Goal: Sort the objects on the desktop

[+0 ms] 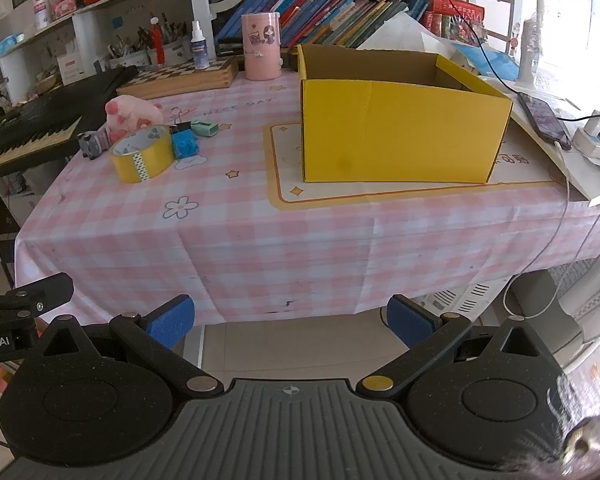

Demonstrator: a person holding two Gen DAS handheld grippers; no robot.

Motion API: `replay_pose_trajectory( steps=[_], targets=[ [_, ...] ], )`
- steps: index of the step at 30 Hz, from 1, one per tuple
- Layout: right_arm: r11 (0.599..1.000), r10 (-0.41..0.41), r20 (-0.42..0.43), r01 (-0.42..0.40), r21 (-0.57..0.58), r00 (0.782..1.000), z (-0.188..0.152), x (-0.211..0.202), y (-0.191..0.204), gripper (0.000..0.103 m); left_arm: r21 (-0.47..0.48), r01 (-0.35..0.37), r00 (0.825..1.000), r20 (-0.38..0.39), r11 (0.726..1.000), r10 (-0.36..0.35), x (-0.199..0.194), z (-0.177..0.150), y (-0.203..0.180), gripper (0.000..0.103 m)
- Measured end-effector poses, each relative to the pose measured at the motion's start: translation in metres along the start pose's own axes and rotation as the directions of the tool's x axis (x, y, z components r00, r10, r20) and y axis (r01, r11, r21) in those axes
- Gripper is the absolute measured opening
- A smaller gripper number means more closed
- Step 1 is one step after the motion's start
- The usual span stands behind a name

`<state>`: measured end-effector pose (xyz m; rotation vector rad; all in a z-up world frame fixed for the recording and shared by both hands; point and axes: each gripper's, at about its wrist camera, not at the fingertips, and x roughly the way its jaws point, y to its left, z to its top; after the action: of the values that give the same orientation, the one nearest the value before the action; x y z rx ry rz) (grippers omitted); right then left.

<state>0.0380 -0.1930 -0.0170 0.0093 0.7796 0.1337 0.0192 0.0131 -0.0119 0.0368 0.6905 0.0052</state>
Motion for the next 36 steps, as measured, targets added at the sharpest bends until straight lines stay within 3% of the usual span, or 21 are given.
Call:
replay_pose_trajectory(
  steps=[24, 36],
  targets=[
    [0.999, 0.020, 0.004, -0.019, -0.039, 1.000, 0.000, 0.003, 0.020, 0.103, -0.006, 0.017, 1.000, -0.008, 1.000, -0.017, 0.004, 0.004, 0.012, 0.103],
    [0.993, 0.068, -0.008, -0.068, -0.096, 0.998, 0.007, 0.012, 0.040, 0.103, -0.047, -0.017, 1.000, -0.025, 0.999, 0.015, 0.005, 0.000, 0.029, 0.103]
  ],
)
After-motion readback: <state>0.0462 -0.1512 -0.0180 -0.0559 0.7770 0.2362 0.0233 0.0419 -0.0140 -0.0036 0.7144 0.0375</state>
